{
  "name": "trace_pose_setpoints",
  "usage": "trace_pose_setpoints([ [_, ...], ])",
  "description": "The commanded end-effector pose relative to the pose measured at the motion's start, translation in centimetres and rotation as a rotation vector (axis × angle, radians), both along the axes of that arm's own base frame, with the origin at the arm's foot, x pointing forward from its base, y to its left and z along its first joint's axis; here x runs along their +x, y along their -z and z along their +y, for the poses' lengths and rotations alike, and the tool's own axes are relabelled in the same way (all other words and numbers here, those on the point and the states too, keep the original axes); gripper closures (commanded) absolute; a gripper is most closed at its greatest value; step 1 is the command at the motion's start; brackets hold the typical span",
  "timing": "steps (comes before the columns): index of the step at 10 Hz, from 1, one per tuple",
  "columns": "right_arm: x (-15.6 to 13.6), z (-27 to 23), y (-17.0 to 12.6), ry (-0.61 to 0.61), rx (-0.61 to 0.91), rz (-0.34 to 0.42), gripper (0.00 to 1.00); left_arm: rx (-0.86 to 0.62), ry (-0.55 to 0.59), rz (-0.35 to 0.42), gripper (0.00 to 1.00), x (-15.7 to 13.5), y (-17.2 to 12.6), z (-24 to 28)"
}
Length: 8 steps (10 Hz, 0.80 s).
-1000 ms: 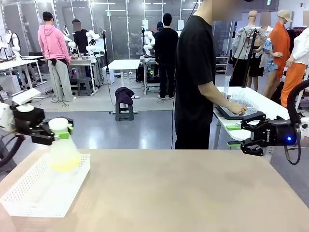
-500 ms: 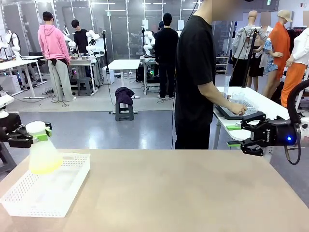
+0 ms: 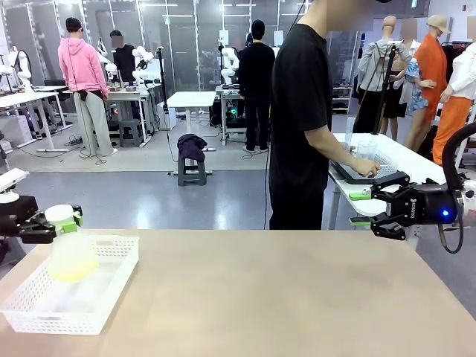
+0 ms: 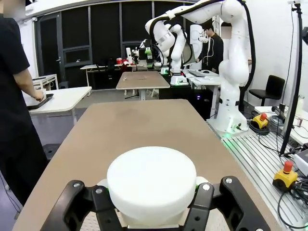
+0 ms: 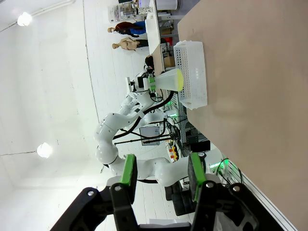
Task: Prepare the solutions needed for the experiment.
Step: When the human places the Big flask in the center of the table, pick up the Big flask and place it in the left Organizing basket.
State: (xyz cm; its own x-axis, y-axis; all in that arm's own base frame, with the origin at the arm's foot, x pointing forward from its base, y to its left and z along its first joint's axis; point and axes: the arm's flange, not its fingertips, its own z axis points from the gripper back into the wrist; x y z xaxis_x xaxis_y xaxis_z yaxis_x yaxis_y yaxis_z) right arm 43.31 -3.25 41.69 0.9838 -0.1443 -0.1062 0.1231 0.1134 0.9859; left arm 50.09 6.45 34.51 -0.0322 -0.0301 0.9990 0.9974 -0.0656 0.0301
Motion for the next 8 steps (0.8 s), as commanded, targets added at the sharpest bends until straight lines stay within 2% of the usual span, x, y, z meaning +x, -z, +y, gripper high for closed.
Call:
trace_pose_setpoints([
  [1, 0.0, 0.0, -0.1, -0.002, 0.006, -0.001, 0.45, -0.034, 0.016, -0.013, 1.00, 1.5, 0.4, -0.2],
  [6, 0.0, 0.0, -0.1, -0.002, 0.006, -0.001, 0.45, 0.013, 0.011, 0.026, 1.00, 3.3, 3.7, -0.8],
  [8, 0.0, 0.0, -0.1, -0.002, 0.006, -0.001, 0.45, 0.032, 0.024, 0.012, 1.00, 3.6, 4.8, -1.0],
])
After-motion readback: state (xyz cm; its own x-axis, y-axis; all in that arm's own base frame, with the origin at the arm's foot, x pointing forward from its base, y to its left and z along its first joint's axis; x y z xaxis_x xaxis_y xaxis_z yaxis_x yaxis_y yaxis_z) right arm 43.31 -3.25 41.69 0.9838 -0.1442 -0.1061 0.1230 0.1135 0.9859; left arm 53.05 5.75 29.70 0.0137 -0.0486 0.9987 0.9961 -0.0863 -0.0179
